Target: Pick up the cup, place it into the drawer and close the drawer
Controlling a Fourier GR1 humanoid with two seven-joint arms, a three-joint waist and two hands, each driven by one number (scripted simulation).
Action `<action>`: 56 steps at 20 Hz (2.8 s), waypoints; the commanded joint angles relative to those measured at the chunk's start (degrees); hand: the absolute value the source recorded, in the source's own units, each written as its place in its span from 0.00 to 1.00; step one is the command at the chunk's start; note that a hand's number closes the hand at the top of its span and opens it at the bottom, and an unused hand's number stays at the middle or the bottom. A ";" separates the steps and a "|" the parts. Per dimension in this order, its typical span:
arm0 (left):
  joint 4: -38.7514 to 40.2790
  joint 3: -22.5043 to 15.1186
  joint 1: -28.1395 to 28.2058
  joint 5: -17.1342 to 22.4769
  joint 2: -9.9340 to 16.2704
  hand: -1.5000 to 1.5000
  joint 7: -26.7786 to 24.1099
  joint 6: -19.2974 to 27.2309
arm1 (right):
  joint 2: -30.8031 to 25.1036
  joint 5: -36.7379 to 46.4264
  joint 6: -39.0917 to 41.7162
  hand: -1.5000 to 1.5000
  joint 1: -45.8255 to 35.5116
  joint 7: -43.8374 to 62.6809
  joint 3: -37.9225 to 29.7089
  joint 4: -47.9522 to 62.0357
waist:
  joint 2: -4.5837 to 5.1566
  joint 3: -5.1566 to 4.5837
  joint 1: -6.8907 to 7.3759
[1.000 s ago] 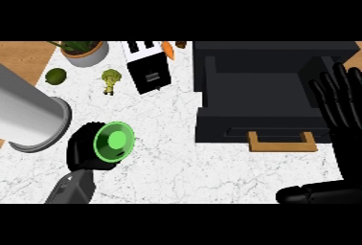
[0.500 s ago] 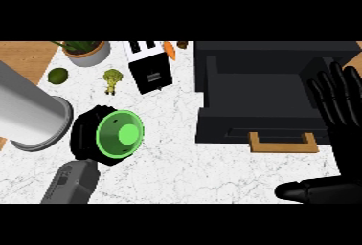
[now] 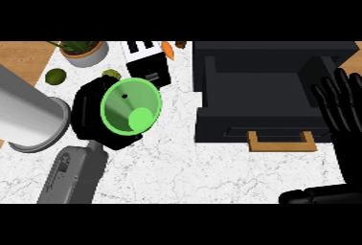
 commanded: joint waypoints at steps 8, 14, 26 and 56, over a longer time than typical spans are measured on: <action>-3.80 -1.23 -14.84 -4.41 -1.05 1.00 14.42 9.05 | -2.12 -2.98 1.65 0.00 -3.15 -1.63 -4.40 4.49 | 0.13 -0.01 -0.11; 4.72 -2.47 -26.87 -7.76 -3.11 1.00 16.05 15.34 | -0.41 -0.96 0.07 0.00 -1.61 1.81 -0.38 -0.56 | 0.13 -0.02 -0.65; 29.03 -4.58 -40.95 -4.07 -3.17 1.00 10.39 19.06 | 0.40 1.39 0.72 0.00 0.57 -2.33 0.22 2.08 | 0.42 -0.01 -1.64; 57.57 -32.18 -55.75 14.31 -3.18 1.00 6.33 30.75 | -0.91 -2.71 4.56 0.00 -3.86 -3.80 0.07 5.97 | 1.68 0.15 -7.45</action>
